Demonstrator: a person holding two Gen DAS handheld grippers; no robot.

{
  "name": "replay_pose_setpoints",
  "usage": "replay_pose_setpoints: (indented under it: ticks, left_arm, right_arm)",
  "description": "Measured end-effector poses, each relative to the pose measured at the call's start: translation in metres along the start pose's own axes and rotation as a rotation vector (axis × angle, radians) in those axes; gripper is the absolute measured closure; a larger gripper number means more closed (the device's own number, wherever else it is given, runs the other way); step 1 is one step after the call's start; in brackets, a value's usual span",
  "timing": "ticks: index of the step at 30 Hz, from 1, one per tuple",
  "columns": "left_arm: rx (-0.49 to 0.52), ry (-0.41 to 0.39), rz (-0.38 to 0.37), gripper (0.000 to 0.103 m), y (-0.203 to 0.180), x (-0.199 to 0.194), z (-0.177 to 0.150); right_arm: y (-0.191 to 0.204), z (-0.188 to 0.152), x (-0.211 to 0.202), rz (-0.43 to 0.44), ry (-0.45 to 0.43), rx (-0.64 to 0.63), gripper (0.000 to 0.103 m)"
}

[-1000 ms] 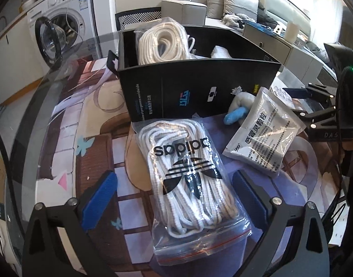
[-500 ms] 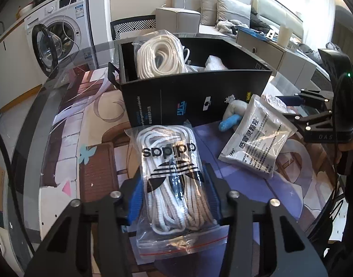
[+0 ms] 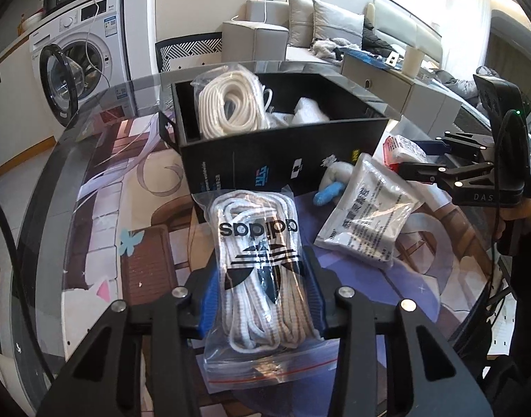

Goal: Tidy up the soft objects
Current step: 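Lift the red-edged packet with the right tool while the left tool lifts the adidas bag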

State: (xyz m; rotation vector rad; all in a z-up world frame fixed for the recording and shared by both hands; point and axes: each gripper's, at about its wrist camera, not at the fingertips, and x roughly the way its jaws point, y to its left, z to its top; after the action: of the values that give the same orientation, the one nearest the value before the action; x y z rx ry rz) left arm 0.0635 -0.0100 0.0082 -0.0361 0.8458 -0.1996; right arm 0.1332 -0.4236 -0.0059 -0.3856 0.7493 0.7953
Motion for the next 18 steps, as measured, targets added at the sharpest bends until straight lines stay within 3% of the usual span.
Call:
replay_pose_setpoints:
  ticks: [10,18]
  left_arm:
    - [-0.003,-0.063,-0.038,0.062,0.000,-0.019,0.005]
    - [-0.012,-0.140,-0.028,0.062,0.005,-0.036,0.015]
  right_arm:
    - [-0.001,0.007,-0.024,-0.013,-0.066,0.008,0.047]
    - [0.008,0.022,-0.045,0.006,-0.170,0.024,0.047]
